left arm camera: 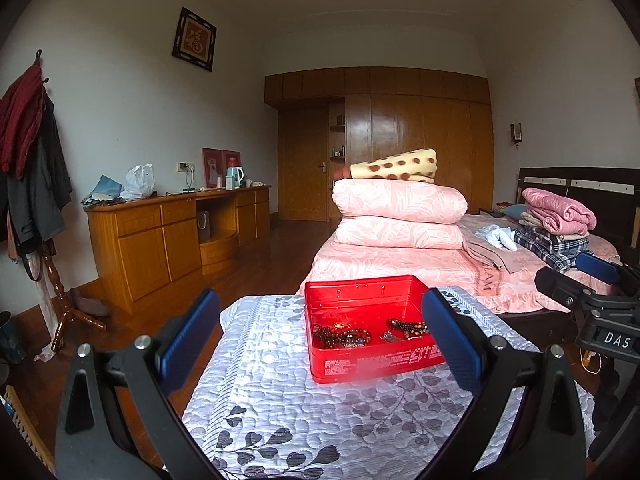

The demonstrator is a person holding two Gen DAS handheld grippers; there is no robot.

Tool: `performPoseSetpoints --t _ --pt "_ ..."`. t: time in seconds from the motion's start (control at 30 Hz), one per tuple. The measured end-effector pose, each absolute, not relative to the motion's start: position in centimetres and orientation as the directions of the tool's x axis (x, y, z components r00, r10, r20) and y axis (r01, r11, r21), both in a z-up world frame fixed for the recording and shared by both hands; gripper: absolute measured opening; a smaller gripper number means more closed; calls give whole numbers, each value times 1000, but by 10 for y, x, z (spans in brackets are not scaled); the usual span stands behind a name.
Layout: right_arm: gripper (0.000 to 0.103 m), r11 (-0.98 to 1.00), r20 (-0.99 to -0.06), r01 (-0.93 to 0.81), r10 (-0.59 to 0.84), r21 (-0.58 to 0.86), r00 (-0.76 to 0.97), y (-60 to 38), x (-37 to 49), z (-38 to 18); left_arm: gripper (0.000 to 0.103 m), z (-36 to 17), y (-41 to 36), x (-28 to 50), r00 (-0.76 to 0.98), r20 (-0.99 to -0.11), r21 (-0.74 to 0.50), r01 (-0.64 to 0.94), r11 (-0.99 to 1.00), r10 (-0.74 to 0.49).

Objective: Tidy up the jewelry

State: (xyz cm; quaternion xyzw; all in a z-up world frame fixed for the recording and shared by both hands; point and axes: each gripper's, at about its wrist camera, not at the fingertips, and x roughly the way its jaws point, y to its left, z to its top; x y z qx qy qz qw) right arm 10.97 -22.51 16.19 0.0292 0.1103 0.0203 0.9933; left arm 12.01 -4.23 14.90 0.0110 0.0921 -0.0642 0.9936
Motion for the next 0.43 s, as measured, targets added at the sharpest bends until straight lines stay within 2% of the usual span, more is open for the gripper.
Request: performPoseSetpoints --t 0.43 --pt "97 998 -219 -33 46 62 975 -227 108 162 98 149 -43 120 974 -191 13 128 992 -123"
